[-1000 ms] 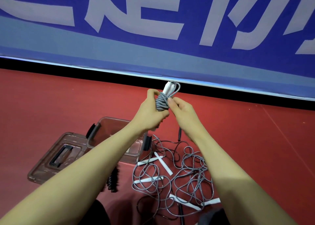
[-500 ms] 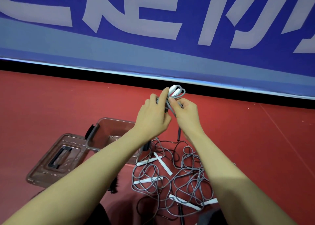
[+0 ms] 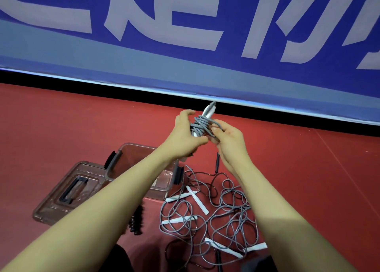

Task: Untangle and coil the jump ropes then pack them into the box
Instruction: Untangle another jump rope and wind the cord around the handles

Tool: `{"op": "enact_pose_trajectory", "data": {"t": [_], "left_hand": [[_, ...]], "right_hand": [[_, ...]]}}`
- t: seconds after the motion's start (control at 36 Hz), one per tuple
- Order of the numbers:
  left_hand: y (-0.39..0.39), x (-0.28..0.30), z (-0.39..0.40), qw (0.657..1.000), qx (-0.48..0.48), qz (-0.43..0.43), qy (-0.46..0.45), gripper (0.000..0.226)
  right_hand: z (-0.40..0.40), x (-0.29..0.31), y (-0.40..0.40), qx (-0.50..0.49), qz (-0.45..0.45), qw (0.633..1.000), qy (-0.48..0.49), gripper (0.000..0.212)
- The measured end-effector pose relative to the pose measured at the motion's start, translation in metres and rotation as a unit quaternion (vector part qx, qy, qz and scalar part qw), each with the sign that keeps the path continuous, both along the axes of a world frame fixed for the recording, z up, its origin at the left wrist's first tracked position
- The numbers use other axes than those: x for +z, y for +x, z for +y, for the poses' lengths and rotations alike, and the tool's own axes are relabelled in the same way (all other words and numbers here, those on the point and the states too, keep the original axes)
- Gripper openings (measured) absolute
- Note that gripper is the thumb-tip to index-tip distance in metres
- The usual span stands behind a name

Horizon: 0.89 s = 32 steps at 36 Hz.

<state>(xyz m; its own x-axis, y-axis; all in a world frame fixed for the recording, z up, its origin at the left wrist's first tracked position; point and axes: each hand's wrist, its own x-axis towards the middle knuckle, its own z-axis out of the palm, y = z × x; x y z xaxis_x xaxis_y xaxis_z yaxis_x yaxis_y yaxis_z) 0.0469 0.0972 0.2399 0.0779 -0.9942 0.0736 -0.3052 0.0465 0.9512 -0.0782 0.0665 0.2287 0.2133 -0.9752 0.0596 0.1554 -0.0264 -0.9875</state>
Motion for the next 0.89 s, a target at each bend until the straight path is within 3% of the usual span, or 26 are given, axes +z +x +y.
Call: {"op": "enact_pose_trajectory", "data": {"t": [0.08, 0.17, 0.28, 0.36, 0.42, 0.67, 0.81, 0.89], "left_hand": [[0.0, 0.003, 0.002, 0.998, -0.009, 0.063, 0.023, 0.058], [0.0, 0.006, 0.003, 0.999, 0.031, 0.028, -0.013, 0.065], [0.0, 0.003, 0.005, 0.982, 0.094, -0.141, -0.086, 0.062], [-0.006, -0.002, 0.007, 0.934, 0.101, -0.316, -0.131, 0.06], [-0.009, -0.005, 0.006, 0.912, 0.11, -0.366, -0.15, 0.059], [-0.007, -0.003, 0.008, 0.914, 0.099, -0.381, -0.094, 0.08], [-0.009, -0.003, 0.004, 0.904, 0.164, -0.391, -0.059, 0.049], [-0.007, -0.007, 0.003, 0.899, 0.17, -0.4, -0.052, 0.046]], "right_hand": [[0.0, 0.0, 0.0, 0.001, -0.018, 1.0, 0.011, 0.029], [-0.001, -0.001, -0.002, -0.029, -0.026, 0.999, 0.025, 0.032], [0.0, -0.002, -0.003, -0.026, -0.031, 0.998, 0.04, 0.026], [0.0, 0.0, -0.001, -0.038, -0.038, 0.998, 0.045, 0.024], [0.0, 0.003, 0.0, -0.041, -0.035, 0.998, 0.041, 0.025], [0.009, 0.01, 0.001, -0.054, 0.034, 0.998, 0.016, 0.021], [0.008, 0.01, 0.004, -0.054, 0.07, 0.996, -0.001, 0.02], [0.008, 0.009, 0.005, -0.053, 0.075, 0.996, 0.004, 0.02]]}}
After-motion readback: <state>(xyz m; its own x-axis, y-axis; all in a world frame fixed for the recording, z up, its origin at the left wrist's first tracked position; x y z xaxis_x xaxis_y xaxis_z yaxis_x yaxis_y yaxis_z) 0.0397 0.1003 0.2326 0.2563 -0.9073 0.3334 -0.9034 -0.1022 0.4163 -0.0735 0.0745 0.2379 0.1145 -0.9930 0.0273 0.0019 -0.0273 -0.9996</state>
